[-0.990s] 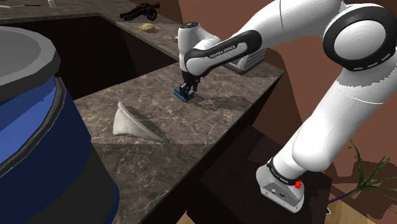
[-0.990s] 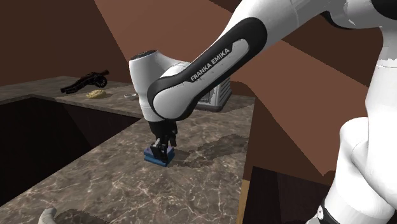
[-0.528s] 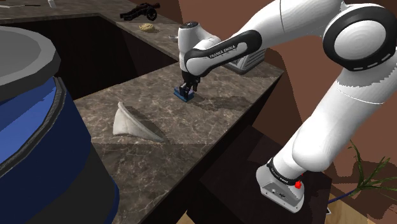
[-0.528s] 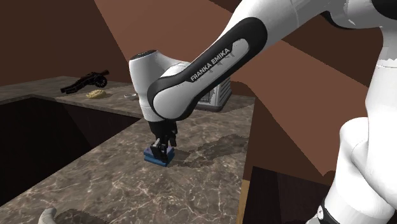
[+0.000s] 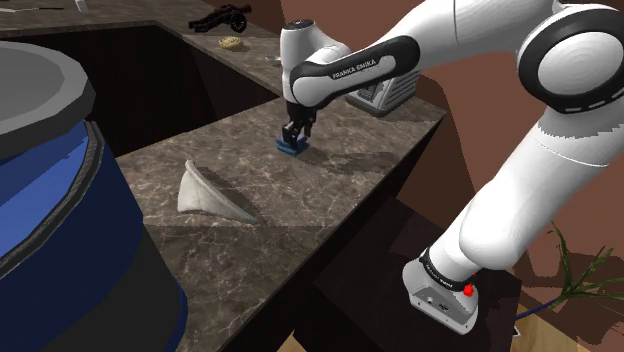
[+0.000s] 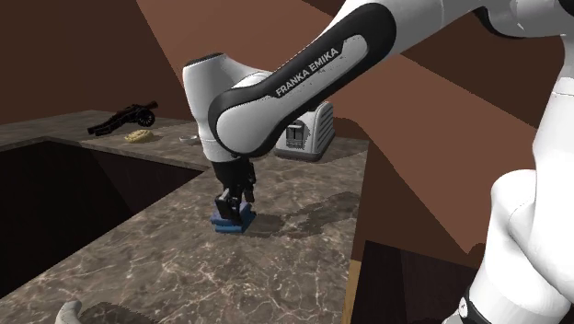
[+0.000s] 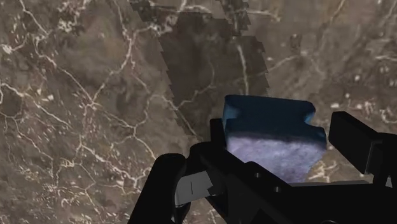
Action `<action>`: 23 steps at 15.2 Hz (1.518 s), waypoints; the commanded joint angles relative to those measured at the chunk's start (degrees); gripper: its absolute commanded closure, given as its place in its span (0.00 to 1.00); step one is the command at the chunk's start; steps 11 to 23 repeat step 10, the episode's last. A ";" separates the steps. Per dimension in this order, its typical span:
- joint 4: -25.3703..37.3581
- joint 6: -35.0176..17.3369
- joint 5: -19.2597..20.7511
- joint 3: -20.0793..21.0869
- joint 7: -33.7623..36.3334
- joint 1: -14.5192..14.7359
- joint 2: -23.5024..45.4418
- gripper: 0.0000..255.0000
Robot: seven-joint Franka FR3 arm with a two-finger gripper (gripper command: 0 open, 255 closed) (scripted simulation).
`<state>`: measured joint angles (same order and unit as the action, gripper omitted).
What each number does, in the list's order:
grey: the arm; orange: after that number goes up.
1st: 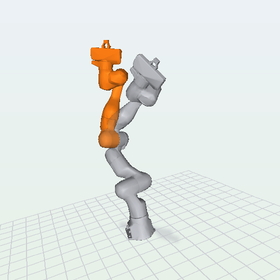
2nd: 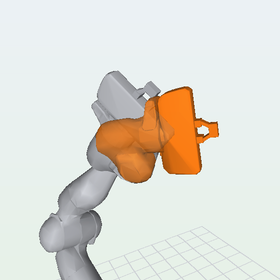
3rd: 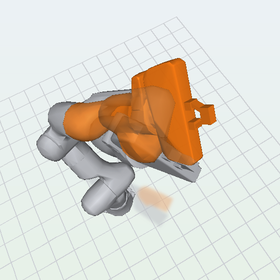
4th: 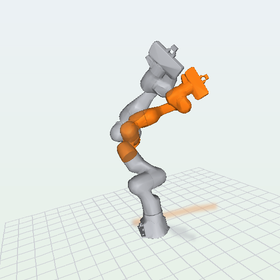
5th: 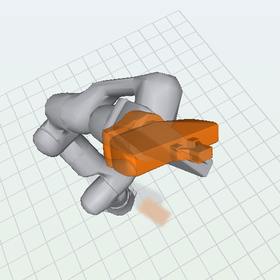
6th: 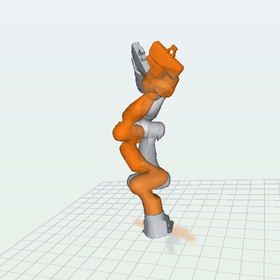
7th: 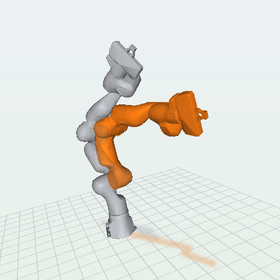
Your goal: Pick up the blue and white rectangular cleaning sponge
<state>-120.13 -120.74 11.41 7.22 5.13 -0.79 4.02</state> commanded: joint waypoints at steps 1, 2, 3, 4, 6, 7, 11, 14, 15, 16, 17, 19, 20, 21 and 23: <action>0.70 1.37 -0.26 -0.05 -0.52 -0.09 -0.73 1.00; 1.11 2.09 -0.38 -0.04 -0.69 -0.09 -1.06 1.00; 1.52 2.80 -0.50 -0.03 -0.85 -0.09 -1.37 1.00; 1.95 3.52 -0.62 -0.01 -1.01 -0.08 -1.67 1.00; 2.85 4.95 -0.84 0.01 -1.32 -0.07 -2.24 1.00; 3.32 5.68 -0.94 0.02 -1.47 -0.06 -2.51 1.00; 3.87 6.50 -1.05 0.03 -1.64 -0.06 -2.80 1.00; 3.87 6.50 -1.05 0.03 -1.64 -0.06 -2.80 1.00; 3.87 6.50 -1.05 0.03 -1.64 -0.06 -2.80 1.00; 3.87 6.50 -1.05 0.03 -1.64 -0.06 -2.80 1.00; 3.87 6.50 -1.05 0.03 -1.64 -0.06 -2.80 1.00; 3.87 6.50 -1.05 0.03 -1.64 -0.06 -2.80 1.00; 3.87 6.50 -1.05 0.03 -1.64 -0.06 -2.80 1.00; 3.87 6.50 -1.05 0.03 -1.64 -0.06 -2.80 1.00; 3.87 6.50 -1.05 0.03 -1.64 -0.06 -2.80 1.00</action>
